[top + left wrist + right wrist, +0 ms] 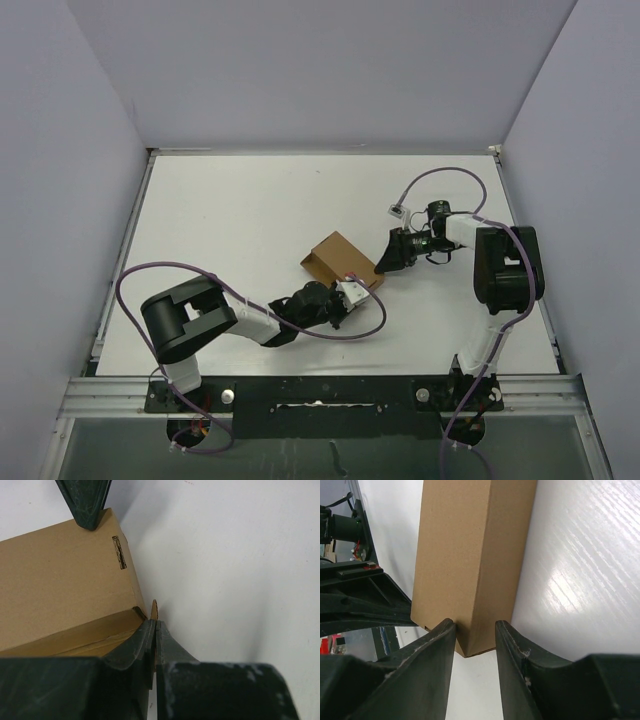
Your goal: Fold the paper box
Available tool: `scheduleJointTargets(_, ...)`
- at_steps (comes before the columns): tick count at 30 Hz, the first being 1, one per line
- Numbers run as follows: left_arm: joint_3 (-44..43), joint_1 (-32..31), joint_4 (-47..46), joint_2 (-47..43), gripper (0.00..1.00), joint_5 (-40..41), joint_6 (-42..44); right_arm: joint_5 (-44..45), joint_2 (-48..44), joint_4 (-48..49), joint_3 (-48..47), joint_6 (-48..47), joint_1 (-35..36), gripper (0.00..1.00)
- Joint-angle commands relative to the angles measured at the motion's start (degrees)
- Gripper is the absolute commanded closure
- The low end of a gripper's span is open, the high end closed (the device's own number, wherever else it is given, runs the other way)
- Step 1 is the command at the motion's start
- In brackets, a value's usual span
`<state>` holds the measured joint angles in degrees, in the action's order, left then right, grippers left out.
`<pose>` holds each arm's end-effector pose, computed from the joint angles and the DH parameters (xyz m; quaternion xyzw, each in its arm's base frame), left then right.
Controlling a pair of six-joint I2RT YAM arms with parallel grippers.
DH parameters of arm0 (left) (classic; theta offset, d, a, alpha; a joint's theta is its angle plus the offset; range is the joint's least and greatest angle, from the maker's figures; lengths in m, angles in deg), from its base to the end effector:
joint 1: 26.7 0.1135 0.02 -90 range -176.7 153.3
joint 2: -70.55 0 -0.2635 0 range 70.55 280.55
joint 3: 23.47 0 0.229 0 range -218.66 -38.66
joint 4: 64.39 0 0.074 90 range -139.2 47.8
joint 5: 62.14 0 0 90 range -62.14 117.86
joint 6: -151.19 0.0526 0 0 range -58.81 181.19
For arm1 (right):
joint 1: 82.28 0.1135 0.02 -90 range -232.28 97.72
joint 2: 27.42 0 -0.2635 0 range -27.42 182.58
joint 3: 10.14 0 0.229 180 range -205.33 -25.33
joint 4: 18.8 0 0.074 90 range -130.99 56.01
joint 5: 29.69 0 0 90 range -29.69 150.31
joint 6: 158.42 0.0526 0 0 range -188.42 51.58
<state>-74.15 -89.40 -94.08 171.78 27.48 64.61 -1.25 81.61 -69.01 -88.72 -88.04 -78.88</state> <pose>0.1534 -0.2980 0.1500 0.4508 0.6891 -0.2830 0.4918 0.3161 0.0651 0.1488 -0.2117 0.8308 0.4951 0.1412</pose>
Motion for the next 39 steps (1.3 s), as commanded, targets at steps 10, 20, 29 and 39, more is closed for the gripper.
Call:
scheduleJointTargets(10,0.25,0.1,-2.9,0.26,1.0,2.09,-1.84,3.29,-0.14,0.7,-0.9,1.92,0.26,0.7)
scheduleJointTargets(20,2.22,0.71,-4.96,-0.11,1.0,2.92,-4.1,4.93,0.05,0.9,-0.85,2.3,0.27,0.71)
scheduleJointTargets(29,3.65,1.43,-6.85,0.1,1.0,2.76,-6.17,5.54,0.37,0.86,-0.94,2.3,0.37,0.71)
scheduleJointTargets(39,5.77,2.31,-11.12,1.05,1.0,2.99,-8.39,6.36,0.95,0.67,-1.12,2.24,0.42,0.71)
